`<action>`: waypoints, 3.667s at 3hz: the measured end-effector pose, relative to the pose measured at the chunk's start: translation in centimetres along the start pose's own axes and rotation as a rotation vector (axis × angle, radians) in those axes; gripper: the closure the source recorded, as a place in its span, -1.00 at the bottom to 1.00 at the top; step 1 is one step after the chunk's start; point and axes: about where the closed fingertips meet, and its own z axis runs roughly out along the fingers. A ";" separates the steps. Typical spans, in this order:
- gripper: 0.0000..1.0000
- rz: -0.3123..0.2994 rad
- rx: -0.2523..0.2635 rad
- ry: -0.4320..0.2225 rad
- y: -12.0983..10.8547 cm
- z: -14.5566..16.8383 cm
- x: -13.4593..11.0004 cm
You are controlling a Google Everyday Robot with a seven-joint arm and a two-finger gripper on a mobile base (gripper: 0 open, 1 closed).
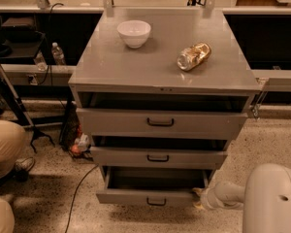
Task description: Open bottom drawer
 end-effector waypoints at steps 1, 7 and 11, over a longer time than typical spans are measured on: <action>0.89 0.011 0.000 0.005 0.1 -0.3 0.2; 1.00 0.067 -0.063 0.062 9.2 -2.6 1.0; 0.31 0.086 -0.072 0.059 11.1 -2.8 1.0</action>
Offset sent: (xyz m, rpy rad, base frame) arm -0.1373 -0.0436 0.0542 -0.0528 0.2136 -0.3516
